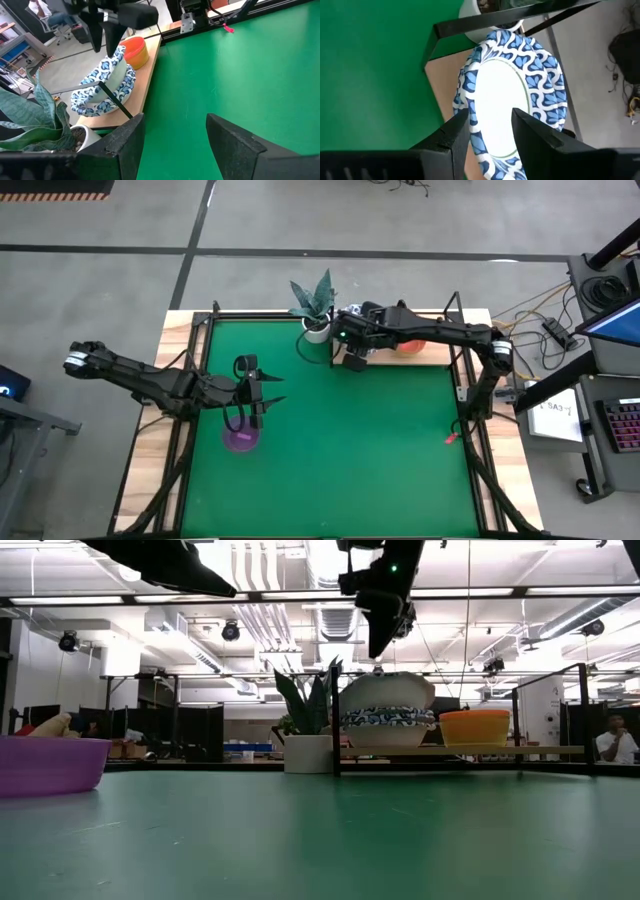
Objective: Place and stack bowls onto a shelf
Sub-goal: Stack the white and blue bowl on top of the white and blue bowl
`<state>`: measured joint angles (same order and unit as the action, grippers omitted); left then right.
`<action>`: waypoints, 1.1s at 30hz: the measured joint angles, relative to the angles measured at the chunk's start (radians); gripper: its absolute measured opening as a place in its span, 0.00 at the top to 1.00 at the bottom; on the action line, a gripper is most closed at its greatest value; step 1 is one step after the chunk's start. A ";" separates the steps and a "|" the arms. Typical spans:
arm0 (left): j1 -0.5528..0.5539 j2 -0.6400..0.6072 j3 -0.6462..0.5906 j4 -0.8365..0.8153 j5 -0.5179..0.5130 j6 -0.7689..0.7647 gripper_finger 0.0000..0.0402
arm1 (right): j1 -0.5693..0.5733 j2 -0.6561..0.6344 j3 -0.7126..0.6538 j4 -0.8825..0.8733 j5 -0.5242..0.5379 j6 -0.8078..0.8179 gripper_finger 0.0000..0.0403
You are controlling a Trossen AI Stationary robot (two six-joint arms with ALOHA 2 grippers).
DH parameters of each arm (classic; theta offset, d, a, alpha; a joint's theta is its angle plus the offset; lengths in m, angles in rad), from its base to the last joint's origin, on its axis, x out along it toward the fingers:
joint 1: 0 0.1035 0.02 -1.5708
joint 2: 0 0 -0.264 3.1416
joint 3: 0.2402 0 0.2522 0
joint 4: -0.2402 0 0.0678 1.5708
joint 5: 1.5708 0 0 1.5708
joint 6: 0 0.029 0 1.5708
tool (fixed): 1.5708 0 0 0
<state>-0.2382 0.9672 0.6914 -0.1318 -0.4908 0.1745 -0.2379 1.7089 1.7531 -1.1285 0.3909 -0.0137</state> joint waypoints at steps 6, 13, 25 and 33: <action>0.000 0.000 0.000 0.000 0.000 0.000 0.52 | 0.007 -0.047 -0.003 -0.004 -0.002 0.026 0.70; 0.000 0.000 0.000 -0.003 0.000 0.000 0.52 | 0.017 -0.113 -0.120 0.088 -0.007 0.050 0.83; 0.000 0.000 0.000 -0.004 0.001 0.000 0.52 | 0.015 -0.285 -0.516 0.482 -0.007 0.069 0.98; 0.000 0.000 0.000 -0.003 0.001 0.000 0.52 | 0.013 -0.306 -0.655 0.636 -0.007 0.094 0.98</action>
<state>-0.2386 0.9668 0.6914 -0.1345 -0.4900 0.1745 -0.2253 1.4025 1.0978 -0.4923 0.3840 0.0799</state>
